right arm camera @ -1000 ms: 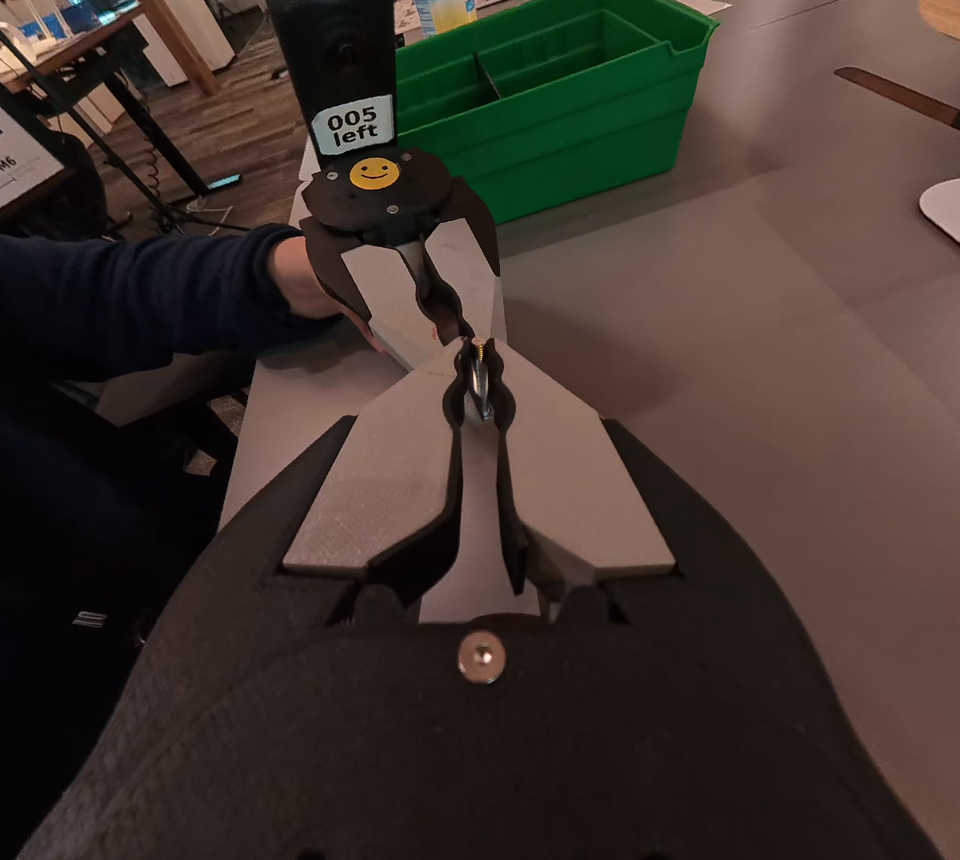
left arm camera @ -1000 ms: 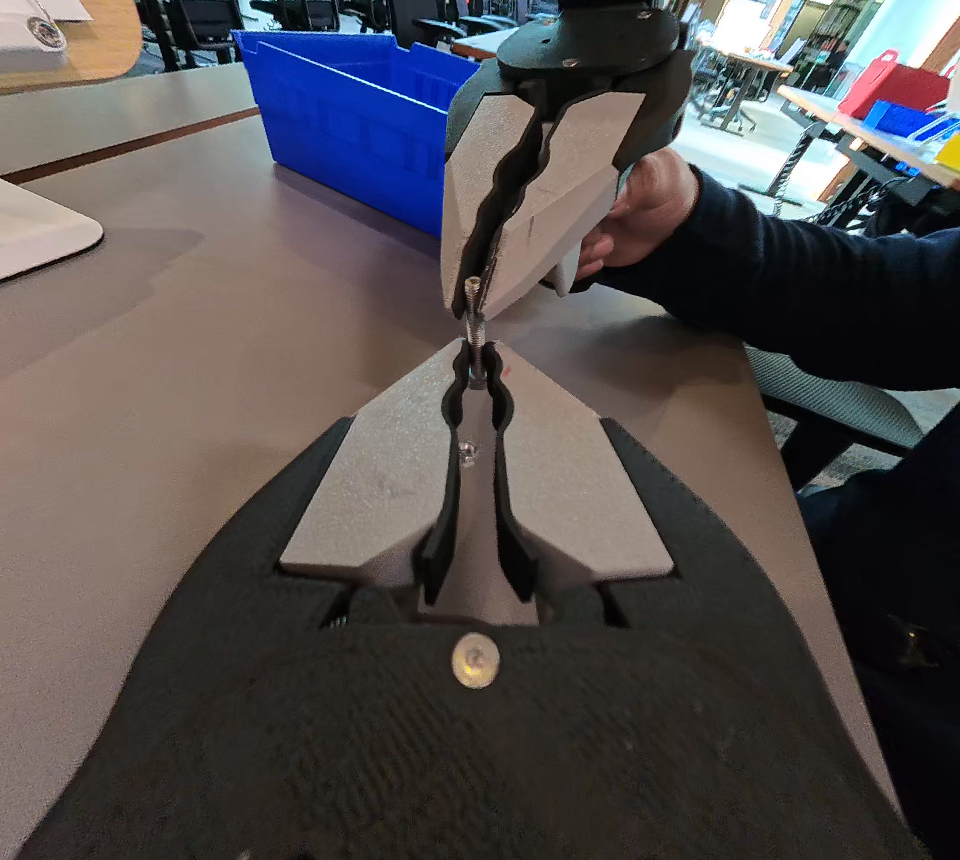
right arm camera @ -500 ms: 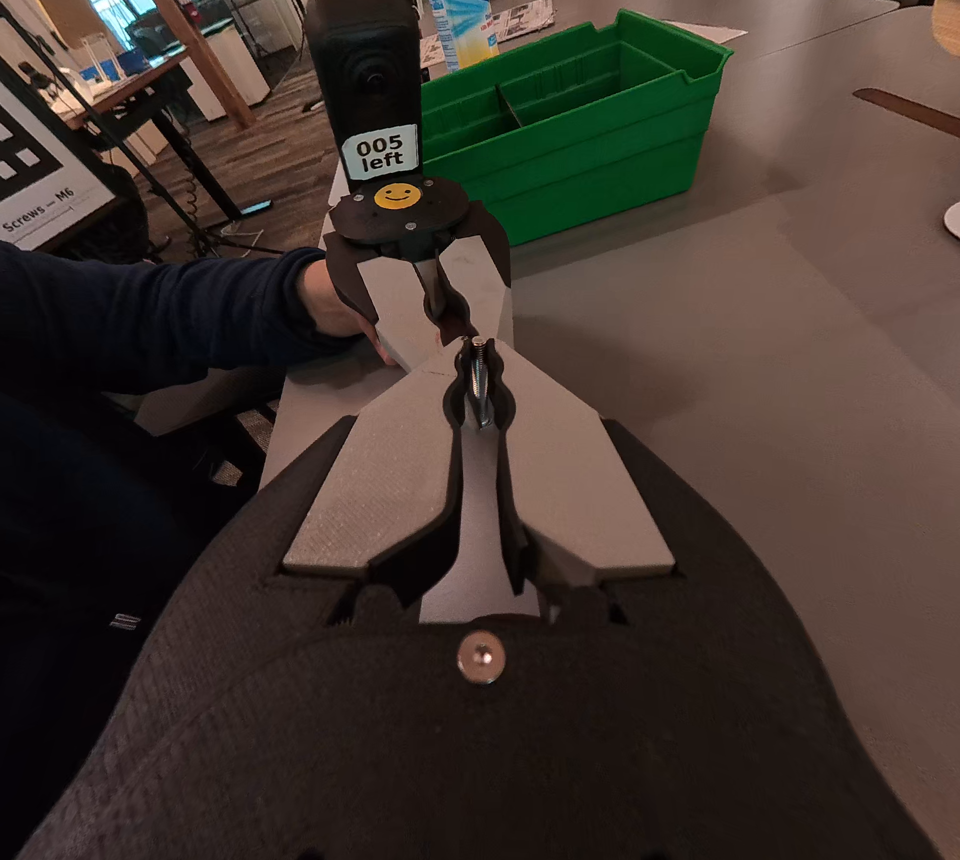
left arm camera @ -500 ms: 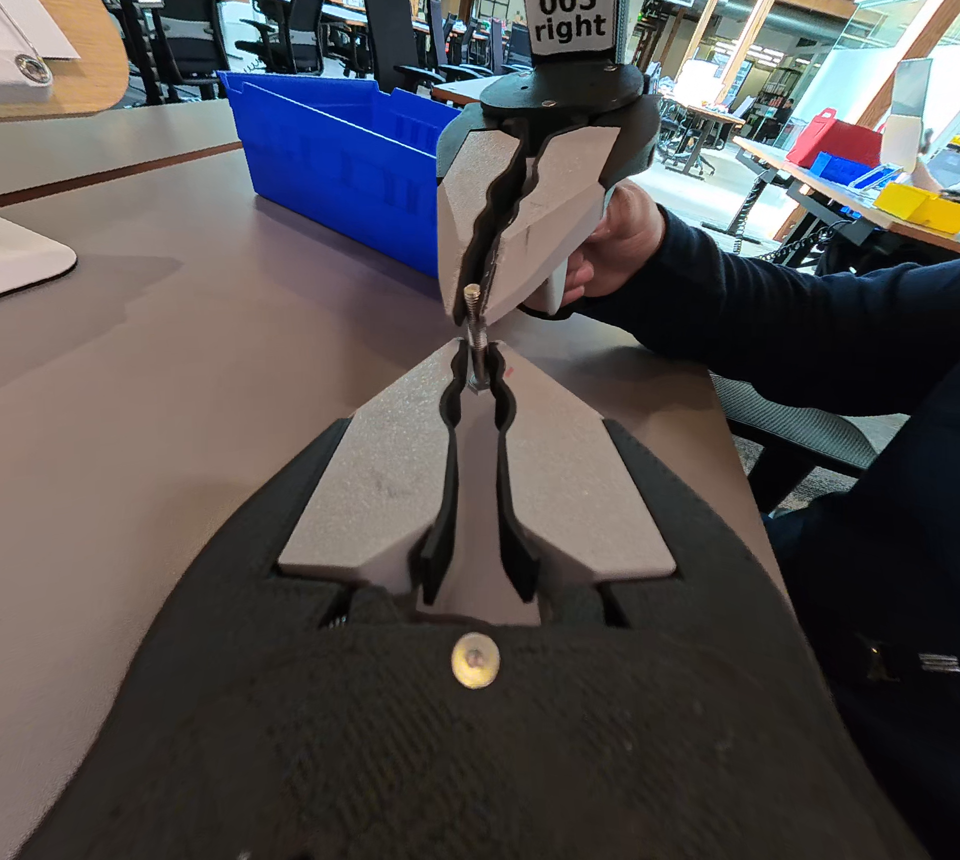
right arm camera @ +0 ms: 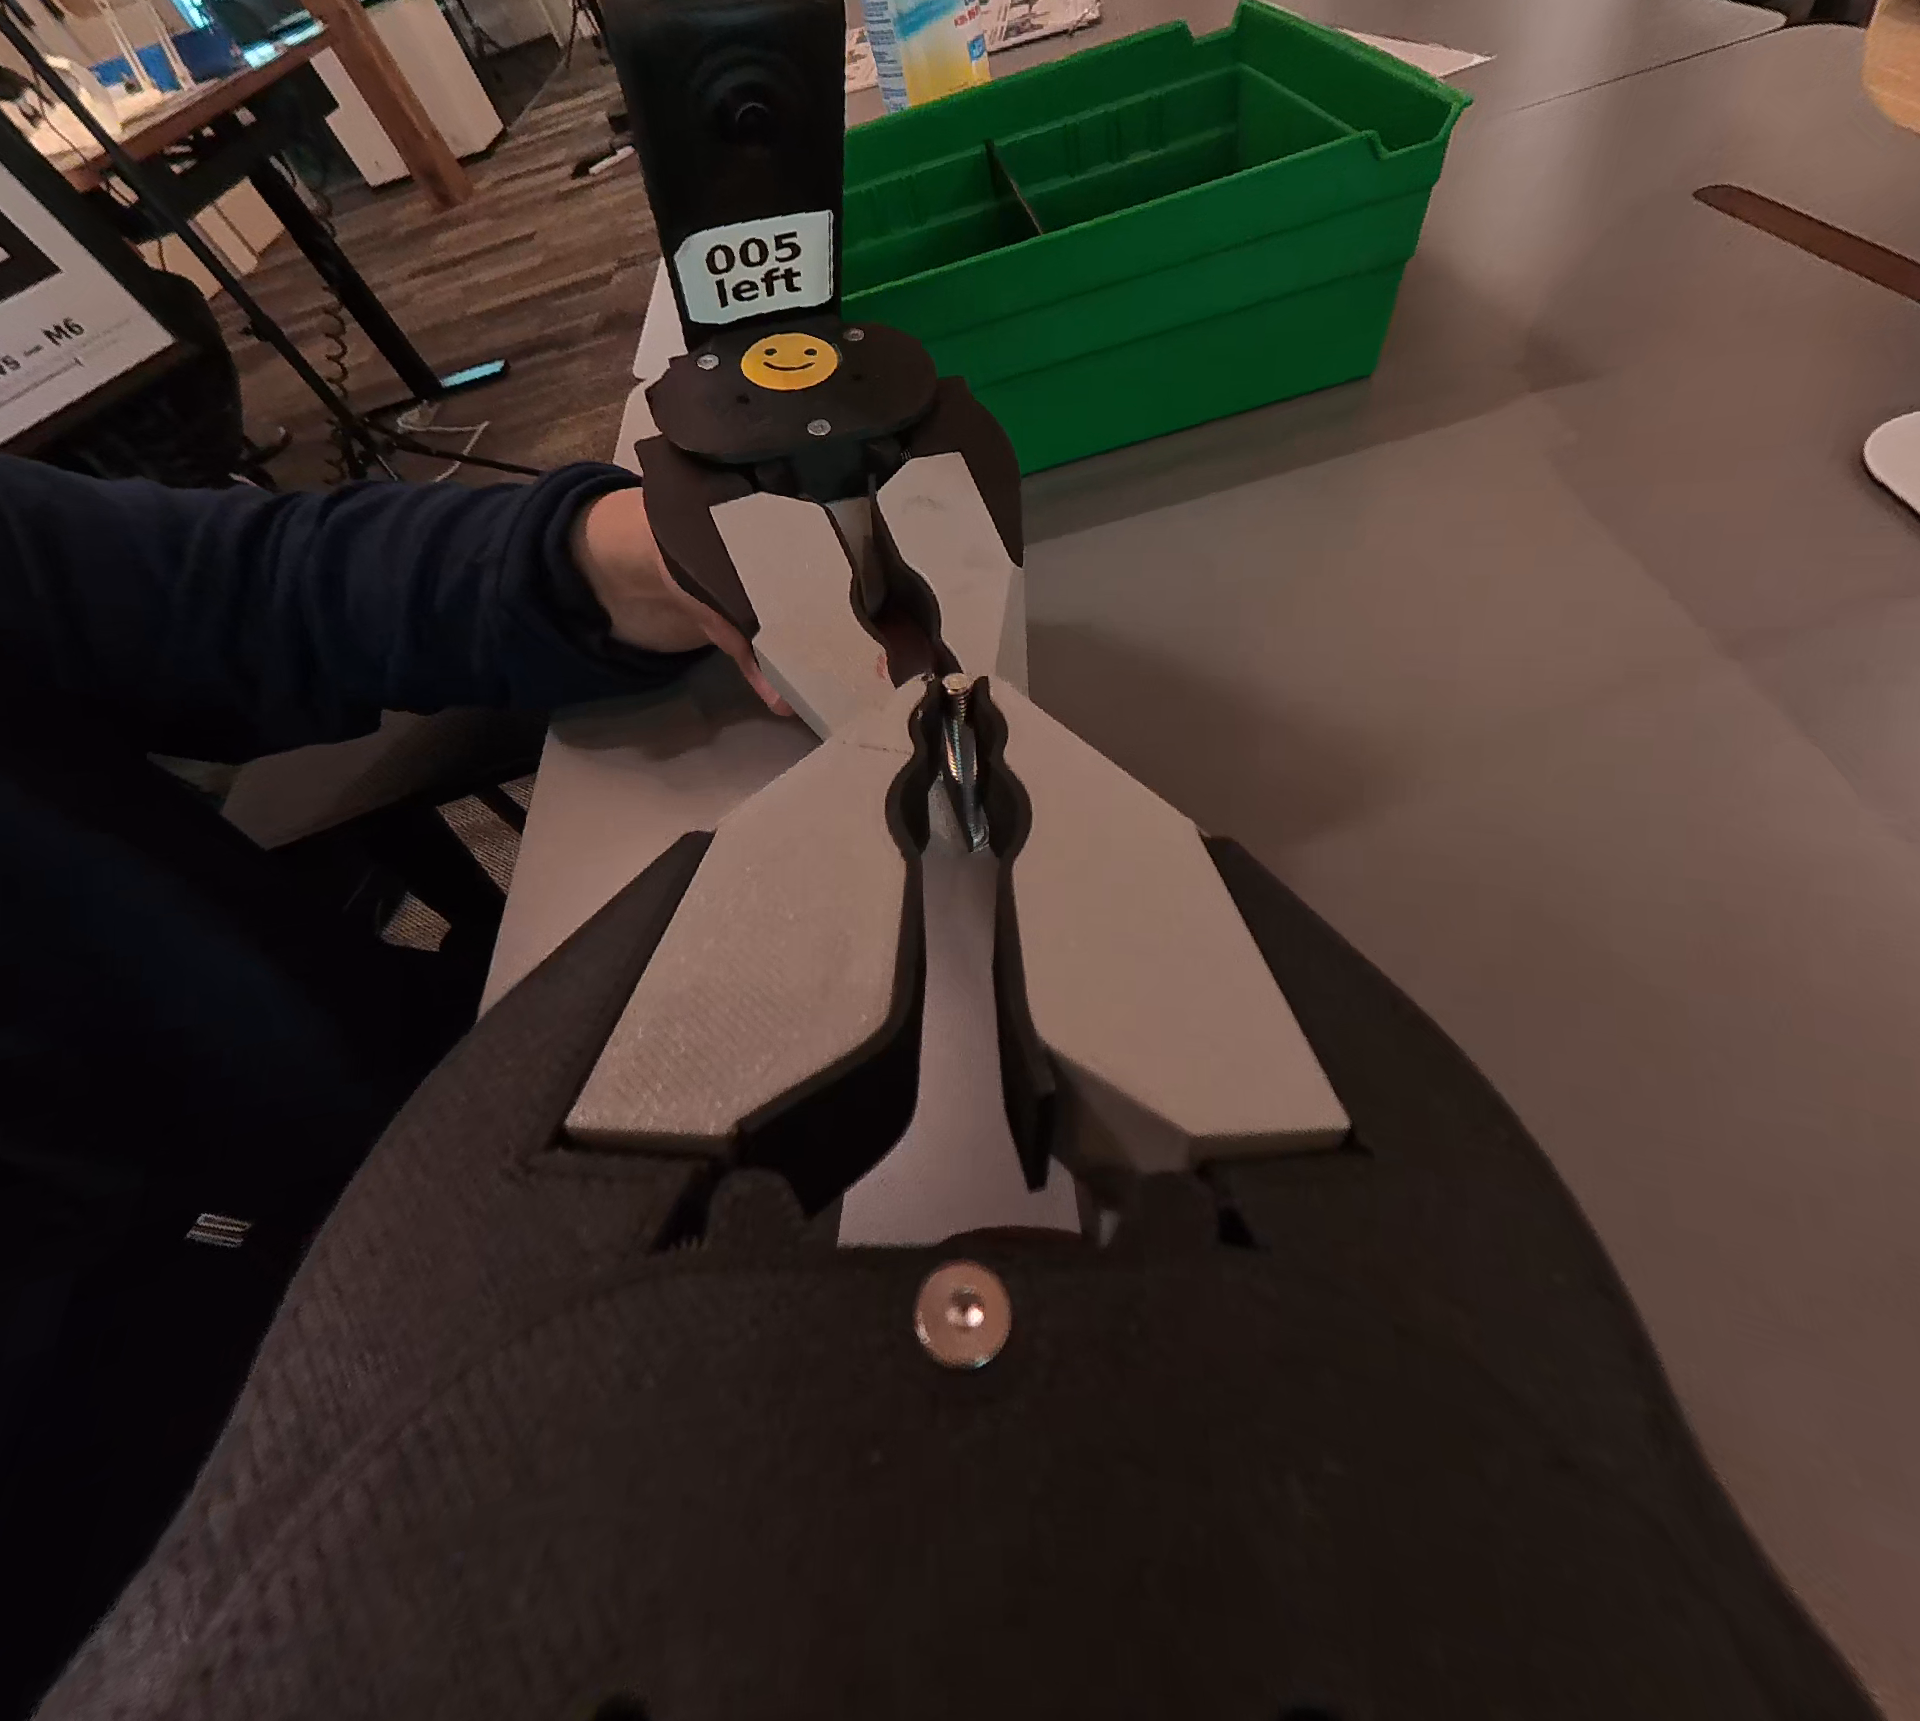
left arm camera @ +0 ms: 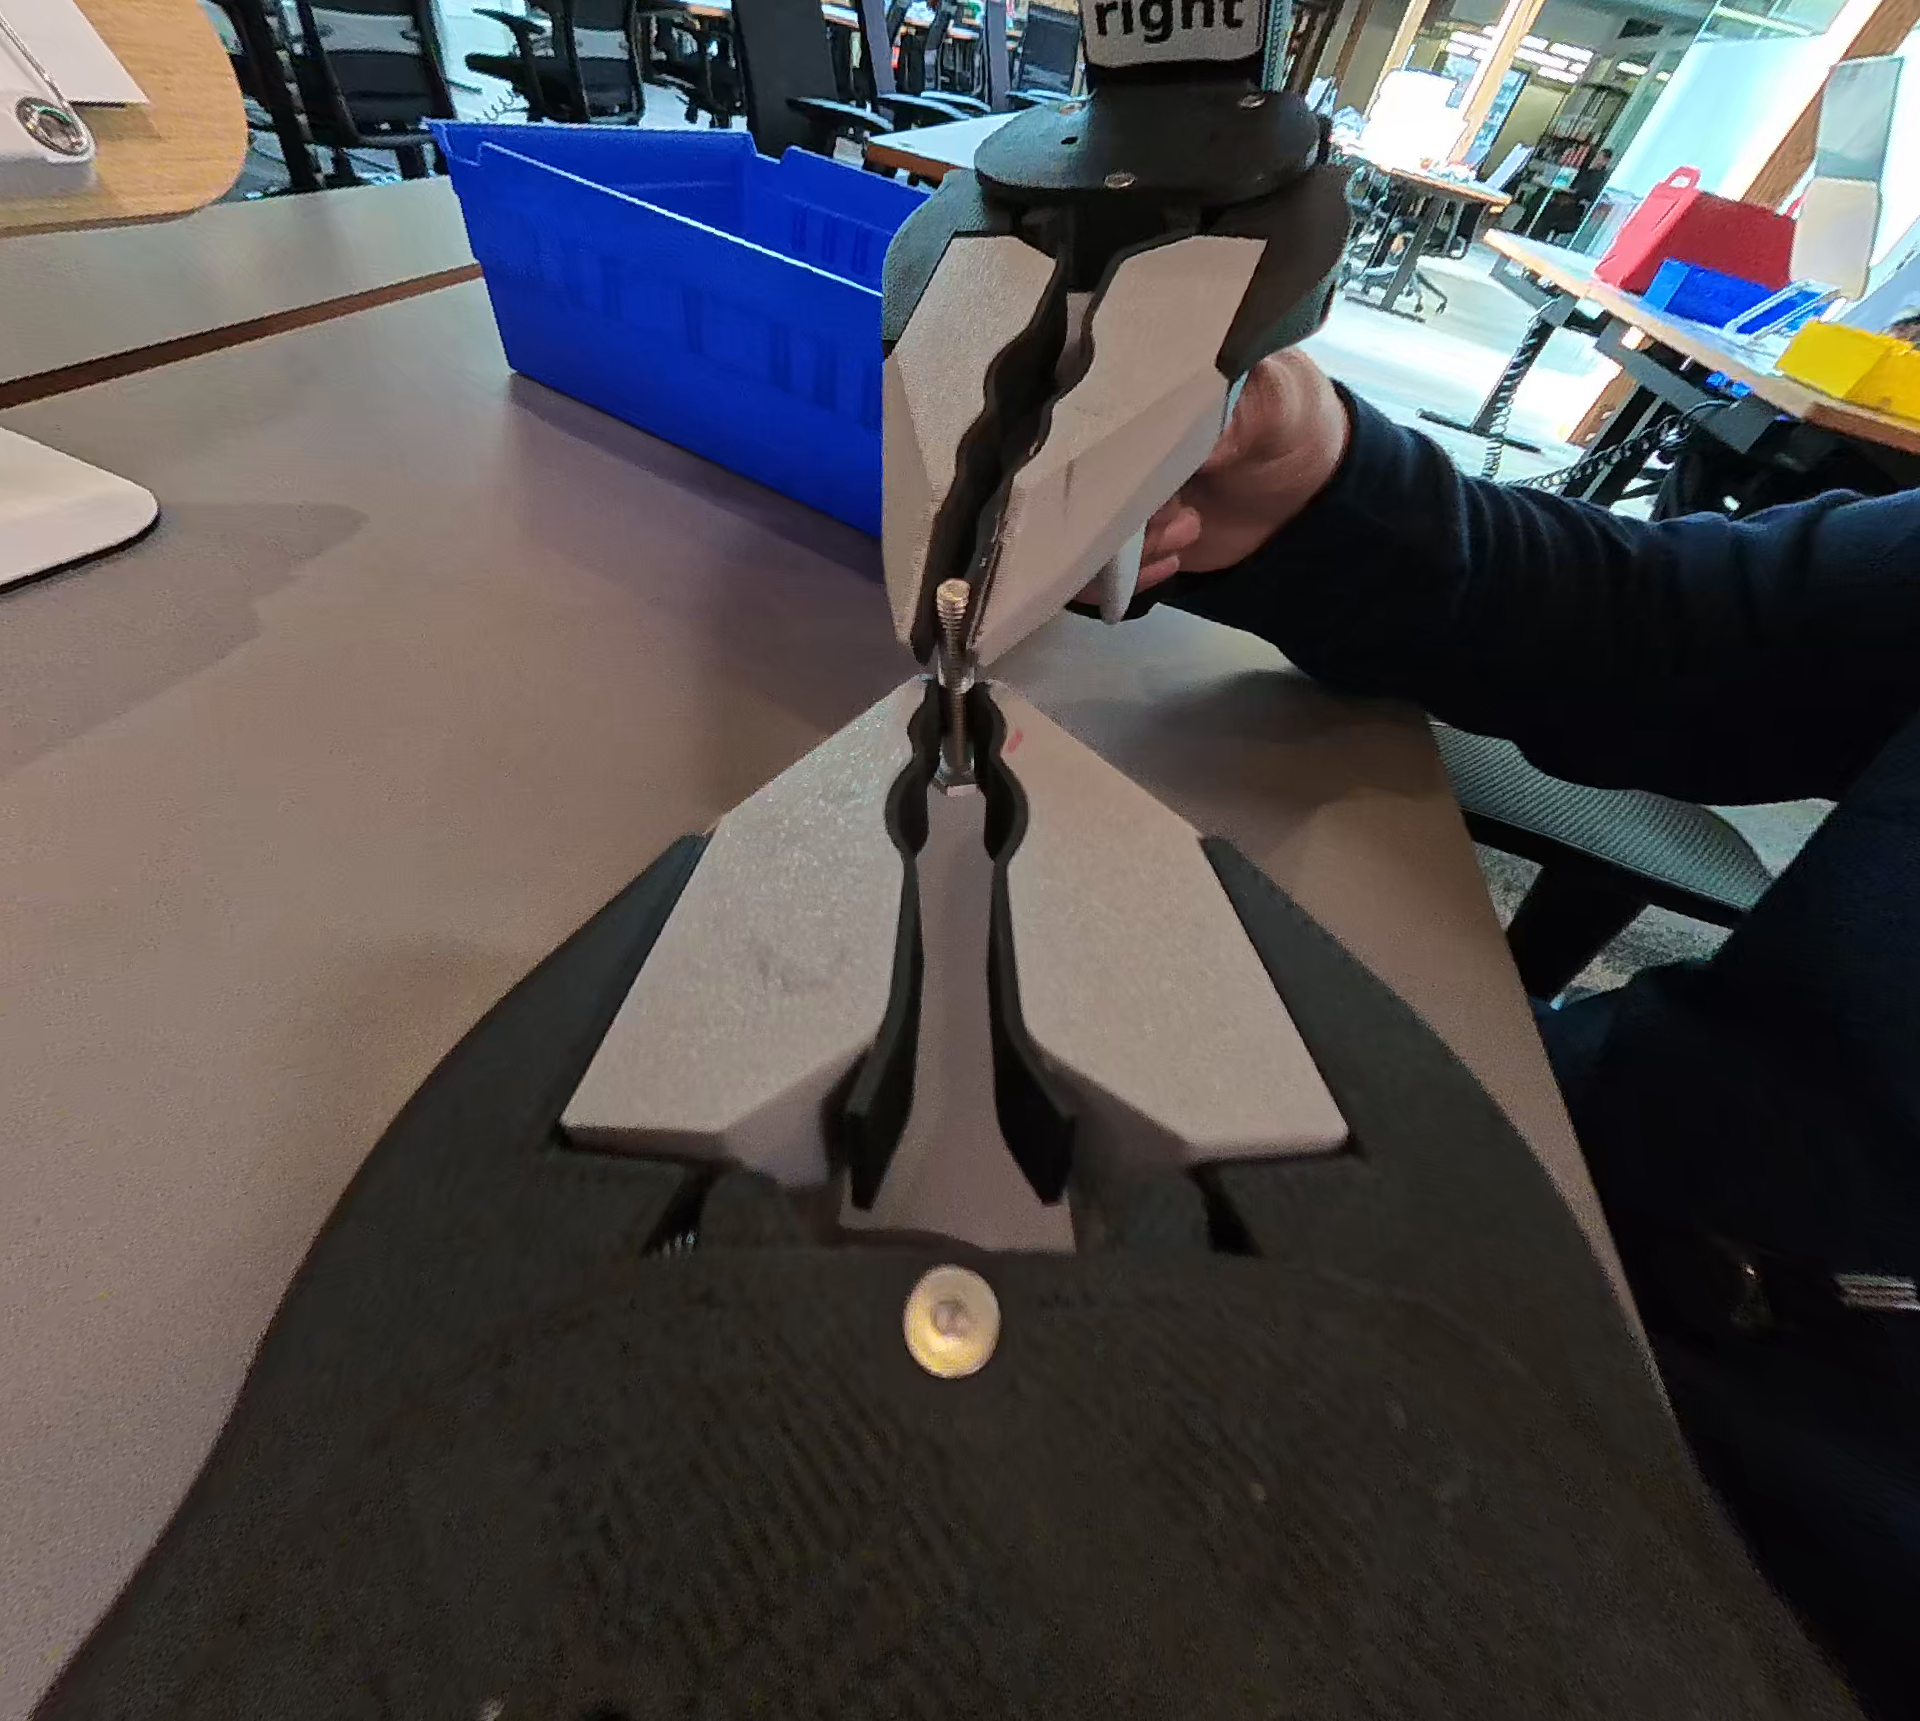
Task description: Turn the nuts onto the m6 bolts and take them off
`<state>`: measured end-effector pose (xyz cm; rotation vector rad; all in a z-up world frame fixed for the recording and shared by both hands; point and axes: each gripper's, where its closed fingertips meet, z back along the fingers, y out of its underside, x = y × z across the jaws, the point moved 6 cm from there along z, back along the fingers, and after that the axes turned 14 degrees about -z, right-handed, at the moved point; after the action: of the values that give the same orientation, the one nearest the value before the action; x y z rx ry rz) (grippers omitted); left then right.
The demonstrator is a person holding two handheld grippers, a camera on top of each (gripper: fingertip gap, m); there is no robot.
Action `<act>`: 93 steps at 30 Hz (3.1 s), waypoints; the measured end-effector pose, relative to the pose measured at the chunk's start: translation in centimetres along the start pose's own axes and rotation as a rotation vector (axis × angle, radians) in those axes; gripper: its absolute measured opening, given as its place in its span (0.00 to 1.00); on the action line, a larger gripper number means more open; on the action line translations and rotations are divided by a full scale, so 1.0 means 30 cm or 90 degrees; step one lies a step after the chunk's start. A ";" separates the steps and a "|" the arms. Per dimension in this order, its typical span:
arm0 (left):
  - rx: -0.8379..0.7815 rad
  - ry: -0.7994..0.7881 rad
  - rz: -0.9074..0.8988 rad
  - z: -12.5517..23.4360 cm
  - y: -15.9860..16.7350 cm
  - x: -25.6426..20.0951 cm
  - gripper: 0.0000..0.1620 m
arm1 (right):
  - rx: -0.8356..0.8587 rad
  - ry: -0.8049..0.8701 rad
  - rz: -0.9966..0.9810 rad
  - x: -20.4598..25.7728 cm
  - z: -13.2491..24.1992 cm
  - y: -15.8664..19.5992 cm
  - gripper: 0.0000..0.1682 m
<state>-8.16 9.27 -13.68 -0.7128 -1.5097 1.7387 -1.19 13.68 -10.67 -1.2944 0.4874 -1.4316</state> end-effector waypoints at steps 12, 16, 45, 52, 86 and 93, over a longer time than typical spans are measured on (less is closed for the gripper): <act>0.065 -0.058 -0.048 0.038 0.046 0.063 0.02 | 0.159 0.106 0.034 -0.082 0.016 0.132 0.10; 0.061 -0.052 -0.044 0.042 0.046 0.066 0.02 | 0.238 0.141 0.073 -0.106 -0.011 0.215 0.10; 0.084 0.001 -0.057 0.028 0.056 0.033 0.02 | 0.239 0.126 0.172 -0.119 -0.035 0.202 0.04; 0.083 -0.020 -0.081 0.019 0.052 0.030 0.02 | 0.149 0.118 0.137 -0.038 0.058 0.019 0.04; 0.108 -0.032 -0.111 0.003 0.055 0.015 0.02 | 0.252 0.135 0.160 0.012 -0.024 -0.028 0.04; 0.108 -0.032 -0.111 0.003 0.056 0.016 0.02 | 0.253 0.142 0.147 0.013 -0.027 -0.028 0.04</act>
<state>-8.76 9.49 -15.29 -0.4403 -1.3933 1.7377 -2.20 13.33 -10.03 -0.7423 0.4550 -1.3970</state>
